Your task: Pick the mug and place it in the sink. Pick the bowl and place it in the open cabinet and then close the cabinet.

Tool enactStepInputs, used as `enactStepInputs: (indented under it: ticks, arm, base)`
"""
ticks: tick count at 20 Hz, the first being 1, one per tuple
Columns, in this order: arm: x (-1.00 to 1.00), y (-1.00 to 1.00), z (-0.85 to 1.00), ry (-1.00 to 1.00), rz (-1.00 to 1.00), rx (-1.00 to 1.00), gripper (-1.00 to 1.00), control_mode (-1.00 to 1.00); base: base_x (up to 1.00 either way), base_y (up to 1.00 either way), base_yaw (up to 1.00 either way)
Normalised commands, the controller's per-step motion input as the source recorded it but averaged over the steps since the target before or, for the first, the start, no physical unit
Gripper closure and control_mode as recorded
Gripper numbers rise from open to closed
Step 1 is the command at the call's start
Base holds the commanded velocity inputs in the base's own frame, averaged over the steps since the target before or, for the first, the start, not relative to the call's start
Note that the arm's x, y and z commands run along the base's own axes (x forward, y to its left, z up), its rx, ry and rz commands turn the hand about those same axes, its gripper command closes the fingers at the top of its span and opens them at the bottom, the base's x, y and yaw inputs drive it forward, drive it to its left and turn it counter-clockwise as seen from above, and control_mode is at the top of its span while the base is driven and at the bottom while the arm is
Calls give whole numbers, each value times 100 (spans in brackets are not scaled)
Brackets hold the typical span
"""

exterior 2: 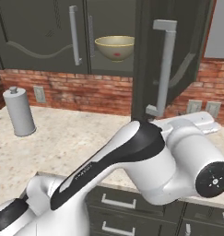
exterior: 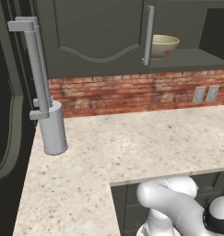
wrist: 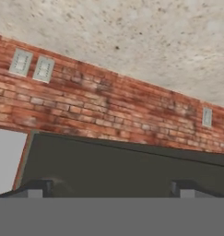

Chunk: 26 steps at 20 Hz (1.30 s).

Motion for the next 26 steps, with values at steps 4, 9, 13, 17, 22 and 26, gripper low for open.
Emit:
enactStepInputs:
  ticks: [4,9,13,17,22,26]
  arm:
    - [47,49,-1,0,0,0,-100,-100]
    - [45,54,-10,0,0,0,-100,-100]
    - [66,36,-9,0,0,0,-100,-100]
    - [61,16,-1,0,0,0,-100,-100]
    - [59,11,0,0,0,0,-100,-100]
    - [25,46,0,0,0,0,-100,-100]
  base:
    - [0,0,0]
    - [0,0,0]
    - [0,0,0]
    - [0,0,0]
    - [0,0,0]
    - [0,0,0]
